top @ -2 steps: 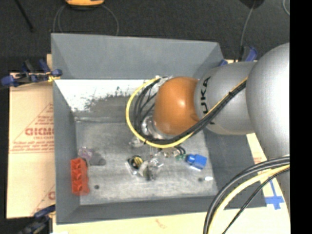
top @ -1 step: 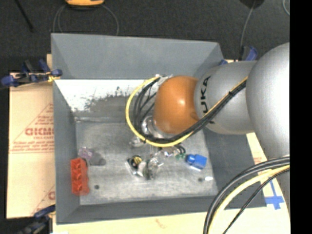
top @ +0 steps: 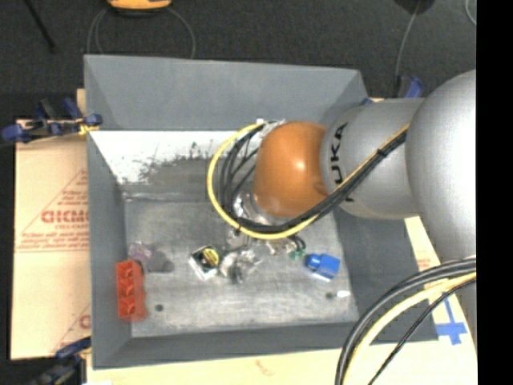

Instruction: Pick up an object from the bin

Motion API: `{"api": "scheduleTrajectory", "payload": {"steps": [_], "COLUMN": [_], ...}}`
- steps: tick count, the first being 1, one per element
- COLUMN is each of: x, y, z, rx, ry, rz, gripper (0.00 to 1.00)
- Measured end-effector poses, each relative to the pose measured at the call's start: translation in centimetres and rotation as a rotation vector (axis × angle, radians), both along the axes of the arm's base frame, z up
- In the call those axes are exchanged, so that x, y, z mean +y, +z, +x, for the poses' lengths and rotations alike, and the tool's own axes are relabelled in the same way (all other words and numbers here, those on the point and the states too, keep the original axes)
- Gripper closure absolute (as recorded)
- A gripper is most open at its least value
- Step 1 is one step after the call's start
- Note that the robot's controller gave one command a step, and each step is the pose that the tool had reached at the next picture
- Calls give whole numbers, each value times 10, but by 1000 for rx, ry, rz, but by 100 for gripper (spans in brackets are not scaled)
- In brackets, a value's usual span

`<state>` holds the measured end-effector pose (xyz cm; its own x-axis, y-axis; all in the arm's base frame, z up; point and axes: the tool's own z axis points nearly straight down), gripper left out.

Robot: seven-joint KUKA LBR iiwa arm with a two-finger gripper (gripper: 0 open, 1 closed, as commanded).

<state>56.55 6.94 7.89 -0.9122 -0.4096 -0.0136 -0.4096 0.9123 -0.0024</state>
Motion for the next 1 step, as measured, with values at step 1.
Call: {"api": "scheduleTrajectory", "payload": {"steps": [1], "x": [0], "y": [2], "z": [2], "rx": [5], "ry": [-5], "rz": [0], "gripper": [100]}}
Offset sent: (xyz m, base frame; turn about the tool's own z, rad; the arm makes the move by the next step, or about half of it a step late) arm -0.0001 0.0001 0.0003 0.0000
